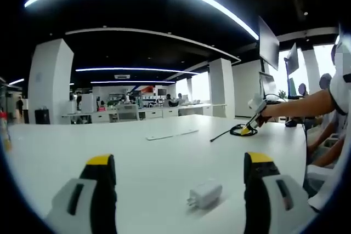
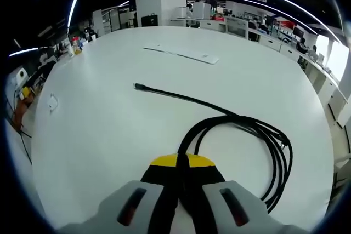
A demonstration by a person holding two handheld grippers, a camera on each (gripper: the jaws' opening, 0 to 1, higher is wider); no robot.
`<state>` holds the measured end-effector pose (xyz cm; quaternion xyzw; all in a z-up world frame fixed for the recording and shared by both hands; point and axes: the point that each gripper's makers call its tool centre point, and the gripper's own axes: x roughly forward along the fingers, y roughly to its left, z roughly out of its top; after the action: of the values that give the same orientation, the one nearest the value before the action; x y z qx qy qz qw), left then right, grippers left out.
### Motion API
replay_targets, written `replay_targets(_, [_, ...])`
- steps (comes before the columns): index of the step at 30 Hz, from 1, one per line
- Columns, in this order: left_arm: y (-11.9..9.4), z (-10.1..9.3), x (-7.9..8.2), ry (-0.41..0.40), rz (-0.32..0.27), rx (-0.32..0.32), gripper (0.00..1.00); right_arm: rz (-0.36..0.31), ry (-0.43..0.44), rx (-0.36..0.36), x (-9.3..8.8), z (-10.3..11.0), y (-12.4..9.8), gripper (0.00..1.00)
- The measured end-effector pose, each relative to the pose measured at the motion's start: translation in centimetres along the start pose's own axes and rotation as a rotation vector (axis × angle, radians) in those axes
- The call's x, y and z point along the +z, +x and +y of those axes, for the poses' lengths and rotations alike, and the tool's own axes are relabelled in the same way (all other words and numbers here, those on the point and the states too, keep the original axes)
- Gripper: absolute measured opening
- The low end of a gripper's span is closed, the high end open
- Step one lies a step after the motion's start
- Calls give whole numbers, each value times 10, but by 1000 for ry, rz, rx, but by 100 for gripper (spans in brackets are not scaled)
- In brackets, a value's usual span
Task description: Plug the desk Type‑C cable into the charger adapter.
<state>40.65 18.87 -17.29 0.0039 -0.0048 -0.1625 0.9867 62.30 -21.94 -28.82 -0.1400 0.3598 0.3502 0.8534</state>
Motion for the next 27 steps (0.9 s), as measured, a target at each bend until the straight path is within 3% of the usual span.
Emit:
replay_targets(8, [1,0,-1,-8,9,1,97,15,11,16,-6,11,-4,2])
replay_targets(17, [1,0,-2,-11,13,2,97,20,-1,23,-15,39,-13,2])
replay_targets(27, [1,1,-3,-2,17,4,97,2,18,87,-15,63,-17,2])
